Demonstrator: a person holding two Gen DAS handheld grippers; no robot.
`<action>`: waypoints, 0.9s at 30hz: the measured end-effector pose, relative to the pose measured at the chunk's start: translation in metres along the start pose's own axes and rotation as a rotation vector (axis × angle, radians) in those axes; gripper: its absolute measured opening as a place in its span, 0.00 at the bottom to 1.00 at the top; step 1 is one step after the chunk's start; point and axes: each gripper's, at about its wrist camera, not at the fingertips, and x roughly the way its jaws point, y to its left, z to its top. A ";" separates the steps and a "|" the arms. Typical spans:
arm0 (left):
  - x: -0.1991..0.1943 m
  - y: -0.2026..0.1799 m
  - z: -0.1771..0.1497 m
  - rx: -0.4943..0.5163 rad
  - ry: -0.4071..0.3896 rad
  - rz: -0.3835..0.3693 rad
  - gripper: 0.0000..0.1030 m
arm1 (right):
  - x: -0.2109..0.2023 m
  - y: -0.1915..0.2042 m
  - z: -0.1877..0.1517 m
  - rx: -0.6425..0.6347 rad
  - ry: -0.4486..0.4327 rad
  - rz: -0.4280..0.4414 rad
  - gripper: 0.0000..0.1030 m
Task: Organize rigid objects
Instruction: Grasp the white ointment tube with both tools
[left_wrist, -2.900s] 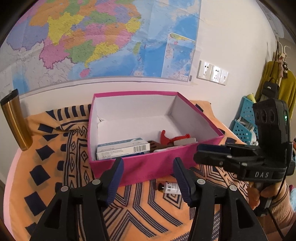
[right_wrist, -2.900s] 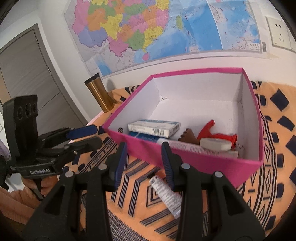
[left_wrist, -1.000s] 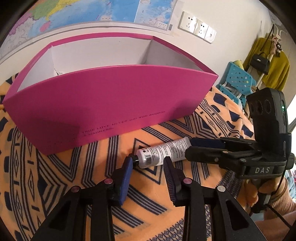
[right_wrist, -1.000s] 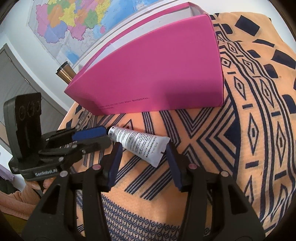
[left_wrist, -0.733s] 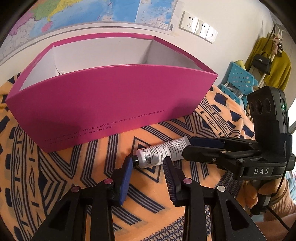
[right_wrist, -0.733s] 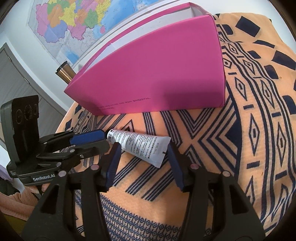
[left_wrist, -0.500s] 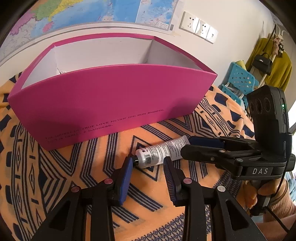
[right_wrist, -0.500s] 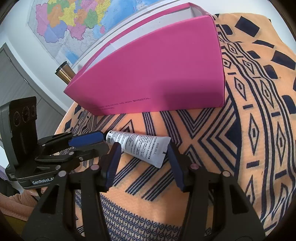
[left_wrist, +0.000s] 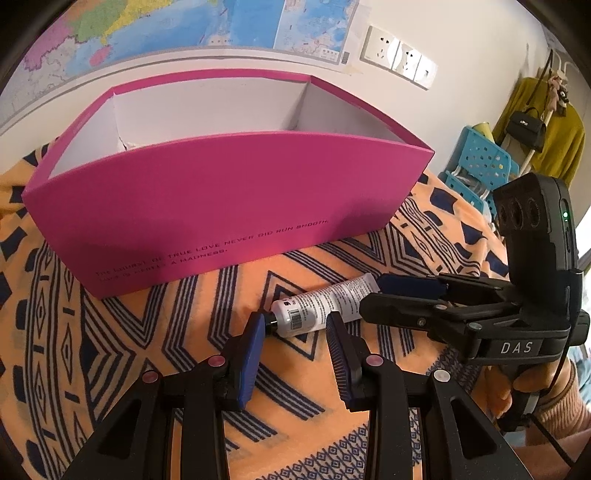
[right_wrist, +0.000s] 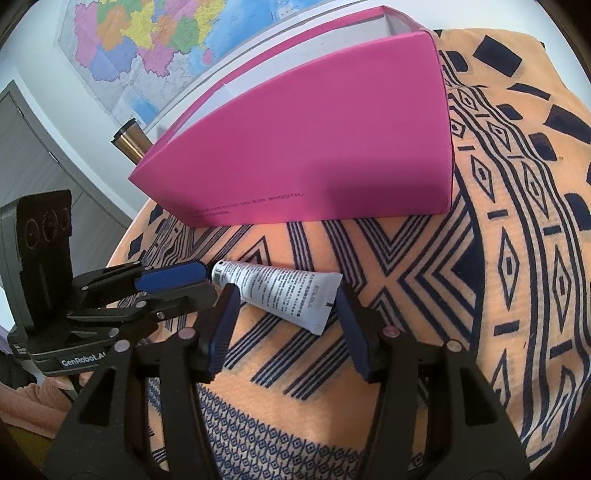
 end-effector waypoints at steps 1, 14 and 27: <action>-0.001 -0.001 0.000 0.003 -0.005 0.000 0.33 | 0.000 0.000 0.000 -0.001 0.000 -0.001 0.55; -0.005 -0.006 0.002 0.004 -0.020 -0.012 0.29 | 0.006 0.006 0.000 -0.014 0.003 0.017 0.55; 0.001 0.014 0.000 -0.038 0.003 -0.013 0.29 | 0.005 0.004 -0.002 -0.008 0.003 0.025 0.55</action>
